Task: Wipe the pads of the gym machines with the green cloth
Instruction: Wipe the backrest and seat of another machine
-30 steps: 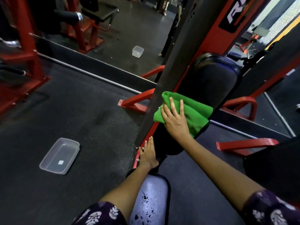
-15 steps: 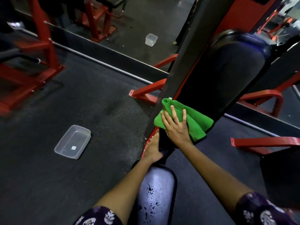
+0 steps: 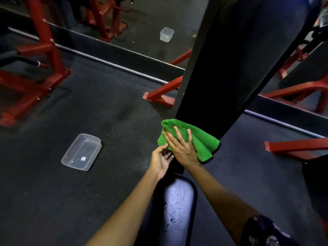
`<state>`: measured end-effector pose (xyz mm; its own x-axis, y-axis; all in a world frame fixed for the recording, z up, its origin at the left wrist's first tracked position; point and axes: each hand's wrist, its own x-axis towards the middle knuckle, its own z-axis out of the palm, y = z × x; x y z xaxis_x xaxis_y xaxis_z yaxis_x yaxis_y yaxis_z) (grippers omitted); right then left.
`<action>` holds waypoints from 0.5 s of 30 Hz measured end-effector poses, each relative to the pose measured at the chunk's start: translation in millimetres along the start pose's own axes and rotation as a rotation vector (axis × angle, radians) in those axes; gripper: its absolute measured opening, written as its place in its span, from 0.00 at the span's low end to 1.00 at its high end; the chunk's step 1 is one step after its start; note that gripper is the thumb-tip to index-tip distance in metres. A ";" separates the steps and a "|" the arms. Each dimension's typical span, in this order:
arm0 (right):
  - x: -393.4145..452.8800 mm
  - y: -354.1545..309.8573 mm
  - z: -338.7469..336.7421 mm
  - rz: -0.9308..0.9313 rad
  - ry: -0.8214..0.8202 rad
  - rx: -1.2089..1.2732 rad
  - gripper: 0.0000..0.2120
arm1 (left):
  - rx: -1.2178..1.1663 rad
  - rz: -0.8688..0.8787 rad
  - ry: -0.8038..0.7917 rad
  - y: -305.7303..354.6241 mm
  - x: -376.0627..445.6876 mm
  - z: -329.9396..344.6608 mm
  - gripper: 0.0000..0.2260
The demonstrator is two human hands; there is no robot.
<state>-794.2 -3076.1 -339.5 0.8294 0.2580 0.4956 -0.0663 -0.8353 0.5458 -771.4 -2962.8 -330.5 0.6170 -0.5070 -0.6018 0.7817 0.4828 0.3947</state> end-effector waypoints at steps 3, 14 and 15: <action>-8.6 0.1 12.1 -0.005 0.107 0.037 0.19 | 0.030 0.001 0.003 -10.8 7.1 -6.6 0.07; -75.2 -52.2 -11.2 0.323 -0.317 0.461 0.25 | 0.341 0.157 0.068 -42.0 5.6 -47.8 0.08; -83.4 -54.9 -16.0 0.408 -0.353 0.582 0.26 | 0.387 0.156 0.077 -44.0 3.0 -52.8 0.08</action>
<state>-868.6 -3044.0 -400.0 0.9355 -0.2110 0.2836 -0.1829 -0.9755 -0.1225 -808.6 -2947.8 -386.3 0.7335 -0.3874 -0.5585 0.6649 0.2382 0.7080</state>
